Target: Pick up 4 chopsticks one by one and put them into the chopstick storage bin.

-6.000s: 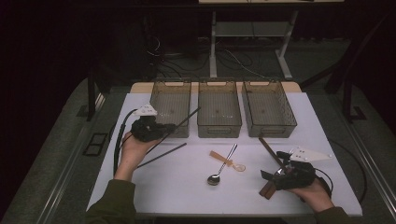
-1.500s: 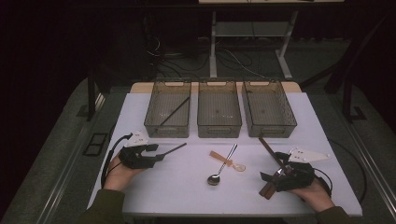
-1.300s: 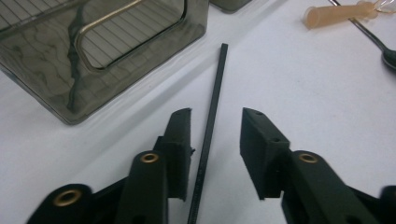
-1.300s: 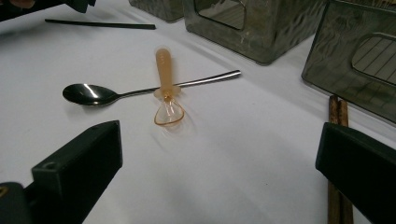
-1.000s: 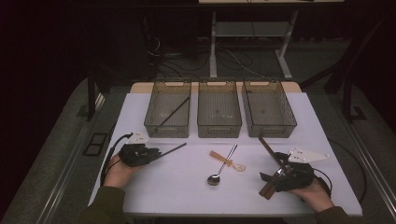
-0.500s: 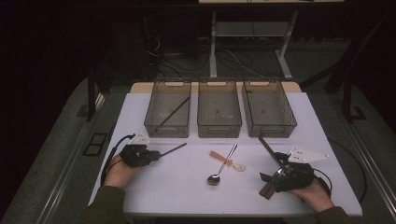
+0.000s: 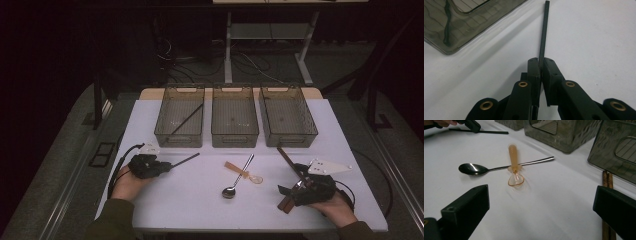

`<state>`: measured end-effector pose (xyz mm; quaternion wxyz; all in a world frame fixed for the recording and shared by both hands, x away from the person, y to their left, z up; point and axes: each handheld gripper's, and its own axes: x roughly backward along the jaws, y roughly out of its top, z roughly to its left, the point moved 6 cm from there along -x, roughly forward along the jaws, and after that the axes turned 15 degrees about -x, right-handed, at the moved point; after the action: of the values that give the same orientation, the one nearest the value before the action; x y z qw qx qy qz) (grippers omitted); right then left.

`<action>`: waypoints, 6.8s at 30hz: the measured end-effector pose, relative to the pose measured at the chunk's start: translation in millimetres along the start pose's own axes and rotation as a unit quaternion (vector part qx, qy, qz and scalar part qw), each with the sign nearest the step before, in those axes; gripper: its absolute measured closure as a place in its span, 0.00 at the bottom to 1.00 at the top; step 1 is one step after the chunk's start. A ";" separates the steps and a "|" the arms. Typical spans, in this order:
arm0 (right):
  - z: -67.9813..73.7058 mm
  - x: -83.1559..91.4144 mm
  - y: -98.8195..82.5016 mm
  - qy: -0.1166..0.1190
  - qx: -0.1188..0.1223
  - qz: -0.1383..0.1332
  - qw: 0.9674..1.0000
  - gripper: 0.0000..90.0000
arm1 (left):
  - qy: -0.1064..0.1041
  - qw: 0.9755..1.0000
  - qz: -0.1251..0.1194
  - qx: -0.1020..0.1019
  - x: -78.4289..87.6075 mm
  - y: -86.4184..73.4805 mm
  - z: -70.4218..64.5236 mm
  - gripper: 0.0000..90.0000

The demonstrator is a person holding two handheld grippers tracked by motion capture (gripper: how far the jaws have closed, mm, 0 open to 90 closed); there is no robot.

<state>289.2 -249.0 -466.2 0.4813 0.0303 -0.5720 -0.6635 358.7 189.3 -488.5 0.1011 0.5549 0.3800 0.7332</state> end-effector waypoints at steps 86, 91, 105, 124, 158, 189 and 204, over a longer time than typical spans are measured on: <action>0.5 -0.4 -0.5 -0.001 0.000 0.002 1.000 0.00 | -0.025 0.998 -0.048 -0.022 20.6 63.8 -33.0 0.95; 0.4 -0.4 -0.7 -0.001 -0.001 0.002 1.000 0.00 | -0.026 0.998 -0.050 -0.022 22.1 71.5 -29.8 0.95; -0.7 0.6 -0.2 -0.002 -0.005 -0.001 1.000 0.00 | -0.016 0.997 -0.072 -0.005 29.3 89.5 -9.7 0.95; -1.5 2.0 -0.7 -0.002 -0.008 -0.002 1.000 0.00 | 0.026 0.998 -0.062 0.017 29.4 128.5 45.7 0.96; 0.8 6.1 -0.1 0.005 -0.013 -0.010 1.000 0.00 | 0.110 0.985 -0.052 0.127 -24.4 131.1 144.5 0.96; 0.5 2.6 0.0 0.003 -0.013 -0.006 1.000 0.00 | 0.079 0.991 -0.082 0.071 5.8 143.7 106.8 0.39; 0.1 3.0 0.2 0.001 -0.014 -0.007 1.000 0.00 | 0.069 0.991 -0.111 0.030 25.7 134.1 53.7 0.23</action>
<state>287.6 -250.9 -464.6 0.4778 0.0284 -0.5615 -0.6750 433.8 135.2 -374.7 0.1389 0.4603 0.4674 0.7419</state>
